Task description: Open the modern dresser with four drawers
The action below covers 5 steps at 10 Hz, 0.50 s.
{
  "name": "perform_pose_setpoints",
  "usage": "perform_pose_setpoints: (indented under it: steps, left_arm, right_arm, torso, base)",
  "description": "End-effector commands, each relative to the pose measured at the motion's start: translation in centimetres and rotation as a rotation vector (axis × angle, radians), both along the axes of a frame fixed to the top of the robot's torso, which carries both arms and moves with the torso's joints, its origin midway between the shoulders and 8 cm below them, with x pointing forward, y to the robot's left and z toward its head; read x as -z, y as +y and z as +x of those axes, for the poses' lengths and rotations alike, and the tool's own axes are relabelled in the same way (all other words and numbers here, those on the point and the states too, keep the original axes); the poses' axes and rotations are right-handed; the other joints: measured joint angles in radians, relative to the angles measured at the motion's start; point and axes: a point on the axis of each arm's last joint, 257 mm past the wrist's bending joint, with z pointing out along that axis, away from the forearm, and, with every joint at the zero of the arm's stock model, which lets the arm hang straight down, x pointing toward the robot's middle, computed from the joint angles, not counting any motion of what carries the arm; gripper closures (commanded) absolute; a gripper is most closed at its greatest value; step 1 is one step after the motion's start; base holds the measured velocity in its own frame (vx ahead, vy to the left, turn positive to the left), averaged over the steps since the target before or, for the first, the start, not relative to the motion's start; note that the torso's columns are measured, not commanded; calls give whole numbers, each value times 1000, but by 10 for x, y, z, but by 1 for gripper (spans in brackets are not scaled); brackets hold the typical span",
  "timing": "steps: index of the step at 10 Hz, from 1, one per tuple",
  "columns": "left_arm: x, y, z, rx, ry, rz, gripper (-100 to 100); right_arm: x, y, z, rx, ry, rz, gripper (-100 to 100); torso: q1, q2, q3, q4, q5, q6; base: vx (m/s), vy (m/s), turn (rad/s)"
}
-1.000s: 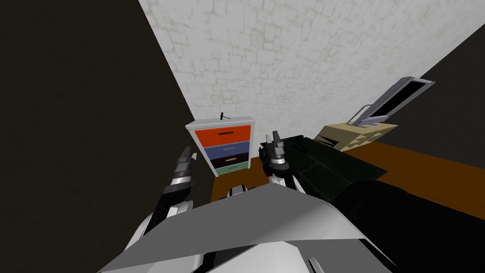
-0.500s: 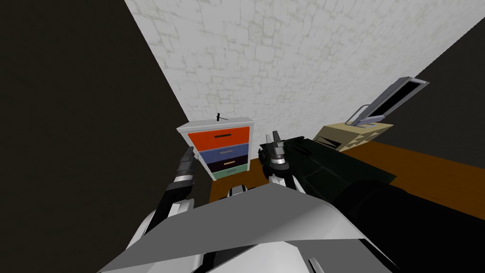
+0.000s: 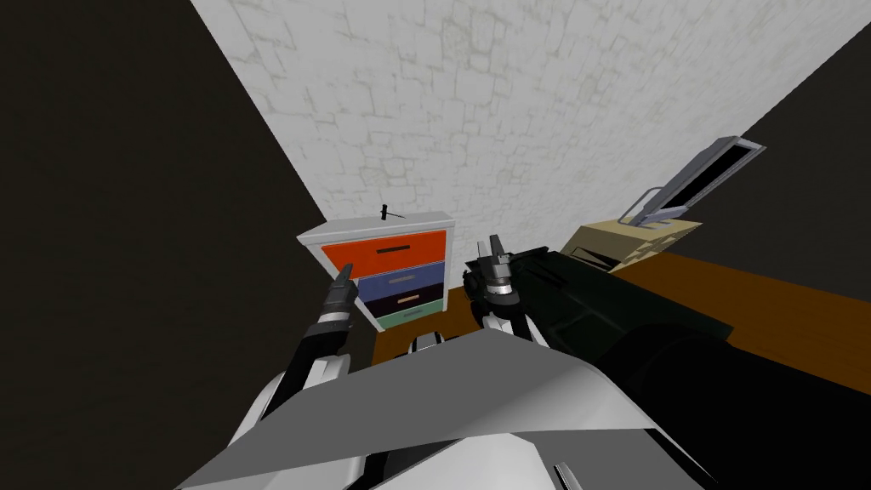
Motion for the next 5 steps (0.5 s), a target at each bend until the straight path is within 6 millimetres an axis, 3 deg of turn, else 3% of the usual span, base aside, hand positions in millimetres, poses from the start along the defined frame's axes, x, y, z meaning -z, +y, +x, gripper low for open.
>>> perform_pose_setpoints:
  steps: [1,5]
  left_arm:
    - [8,1,5,-7,39,1,-100]
    - [22,1,12,-22,100,-7,-100]
  right_arm:
    - [0,0,0,0,0,0,0]
    - [0,0,0,0,0,0,0]
  torso:
    - [-1,1,0,0,0,0]
    - [-1,-2,-1,-1,0,0]
  base:
    - [68,-23,-37]
    - [106,-39,-38]
